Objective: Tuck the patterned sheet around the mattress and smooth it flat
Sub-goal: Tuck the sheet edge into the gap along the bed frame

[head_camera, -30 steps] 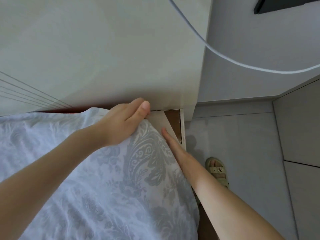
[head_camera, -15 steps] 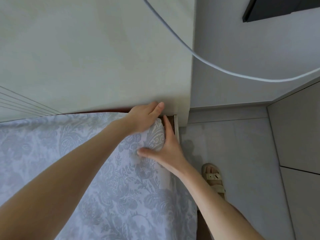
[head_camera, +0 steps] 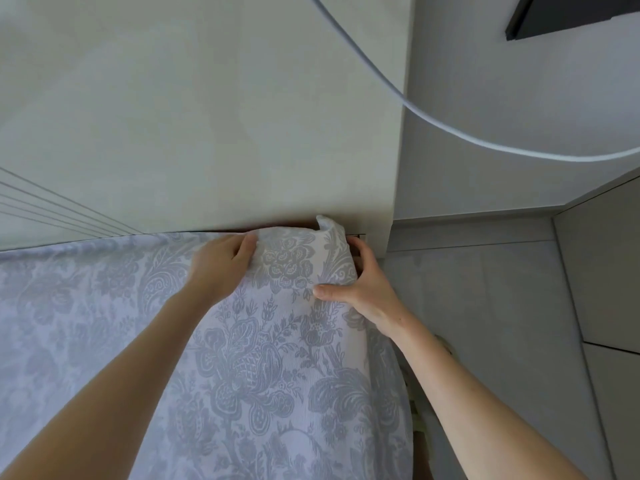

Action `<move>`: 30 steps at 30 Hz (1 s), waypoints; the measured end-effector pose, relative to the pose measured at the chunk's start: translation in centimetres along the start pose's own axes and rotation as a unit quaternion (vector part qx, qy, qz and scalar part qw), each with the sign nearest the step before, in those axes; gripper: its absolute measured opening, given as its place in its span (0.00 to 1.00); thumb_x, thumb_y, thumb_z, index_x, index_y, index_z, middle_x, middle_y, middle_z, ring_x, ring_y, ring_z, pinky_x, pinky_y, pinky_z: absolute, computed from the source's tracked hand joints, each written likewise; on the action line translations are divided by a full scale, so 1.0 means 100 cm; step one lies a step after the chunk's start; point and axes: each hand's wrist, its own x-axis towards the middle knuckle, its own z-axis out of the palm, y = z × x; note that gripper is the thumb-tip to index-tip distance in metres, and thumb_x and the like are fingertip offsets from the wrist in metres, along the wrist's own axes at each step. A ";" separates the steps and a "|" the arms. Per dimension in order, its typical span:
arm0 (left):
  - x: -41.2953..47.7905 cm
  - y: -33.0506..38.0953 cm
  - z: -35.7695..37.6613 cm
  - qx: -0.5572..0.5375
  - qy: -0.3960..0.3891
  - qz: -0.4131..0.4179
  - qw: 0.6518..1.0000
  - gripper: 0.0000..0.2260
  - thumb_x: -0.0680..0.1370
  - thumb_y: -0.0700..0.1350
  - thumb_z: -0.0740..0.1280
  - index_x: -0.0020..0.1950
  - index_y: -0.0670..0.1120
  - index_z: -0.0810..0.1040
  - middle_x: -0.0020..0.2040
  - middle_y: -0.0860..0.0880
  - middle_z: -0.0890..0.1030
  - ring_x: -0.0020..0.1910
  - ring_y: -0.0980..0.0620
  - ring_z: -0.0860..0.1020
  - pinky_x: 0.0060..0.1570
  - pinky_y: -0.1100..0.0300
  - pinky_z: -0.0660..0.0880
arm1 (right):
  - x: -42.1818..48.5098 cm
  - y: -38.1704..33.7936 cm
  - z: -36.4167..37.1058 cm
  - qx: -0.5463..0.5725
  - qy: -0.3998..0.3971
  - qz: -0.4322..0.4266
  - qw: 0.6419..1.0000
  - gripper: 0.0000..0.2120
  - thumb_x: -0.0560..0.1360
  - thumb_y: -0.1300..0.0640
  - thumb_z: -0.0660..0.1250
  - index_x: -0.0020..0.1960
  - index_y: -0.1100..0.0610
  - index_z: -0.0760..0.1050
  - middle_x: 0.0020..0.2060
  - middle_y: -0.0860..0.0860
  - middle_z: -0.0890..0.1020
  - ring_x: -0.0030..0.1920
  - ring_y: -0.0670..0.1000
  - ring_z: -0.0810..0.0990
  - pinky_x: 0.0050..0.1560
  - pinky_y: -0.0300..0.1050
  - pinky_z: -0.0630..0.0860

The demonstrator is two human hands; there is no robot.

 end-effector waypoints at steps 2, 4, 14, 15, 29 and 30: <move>0.014 0.005 0.009 0.000 -0.024 -0.015 1.000 0.25 0.82 0.56 0.48 0.55 0.42 0.80 0.51 0.45 0.80 0.54 0.43 0.76 0.50 0.54 0.69 | 0.006 0.005 -0.004 0.011 0.002 0.007 1.000 0.43 0.58 0.62 0.81 0.65 0.47 0.62 0.57 0.47 0.76 0.54 0.42 0.78 0.50 0.37 0.77; 0.022 0.006 0.020 -0.006 -0.018 -0.012 1.000 0.22 0.83 0.53 0.48 0.61 0.42 0.77 0.57 0.43 0.78 0.58 0.42 0.74 0.55 0.52 0.68 | 0.013 0.009 -0.009 0.018 0.001 0.012 1.000 0.41 0.59 0.63 0.81 0.63 0.45 0.62 0.55 0.46 0.76 0.51 0.41 0.79 0.46 0.34 0.76; 0.040 0.016 0.050 0.073 -0.048 -0.029 0.996 0.23 0.82 0.54 0.45 0.65 0.49 0.76 0.66 0.46 0.74 0.62 0.42 0.73 0.56 0.54 0.68 | 0.039 0.039 -0.022 0.072 0.028 0.043 0.996 0.44 0.57 0.64 0.81 0.65 0.47 0.62 0.58 0.48 0.77 0.54 0.48 0.80 0.53 0.46 0.78; 0.043 0.020 0.052 0.100 -0.059 -0.028 0.993 0.24 0.82 0.53 0.45 0.64 0.49 0.76 0.65 0.45 0.75 0.61 0.42 0.74 0.57 0.54 0.67 | 0.041 0.040 -0.023 0.077 0.027 0.048 0.996 0.45 0.57 0.64 0.81 0.66 0.47 0.61 0.59 0.48 0.76 0.55 0.49 0.80 0.53 0.45 0.78; 0.045 0.143 0.058 0.169 -0.143 0.354 0.909 0.23 0.82 0.54 0.47 0.51 0.44 0.78 0.49 0.44 0.80 0.53 0.44 0.76 0.55 0.52 0.71 | 0.030 0.091 -0.031 0.404 0.081 0.066 0.909 0.30 0.74 0.52 0.66 0.73 0.52 0.60 0.63 0.54 0.77 0.65 0.52 0.74 0.69 0.54 0.66; 0.051 0.148 0.065 0.216 -0.160 0.358 0.894 0.23 0.82 0.54 0.46 0.51 0.44 0.78 0.51 0.44 0.80 0.55 0.44 0.76 0.56 0.52 0.71 | 0.025 0.095 -0.033 0.395 0.114 0.072 0.909 0.27 0.77 0.52 0.63 0.74 0.54 0.60 0.63 0.54 0.78 0.65 0.52 0.75 0.70 0.54 0.65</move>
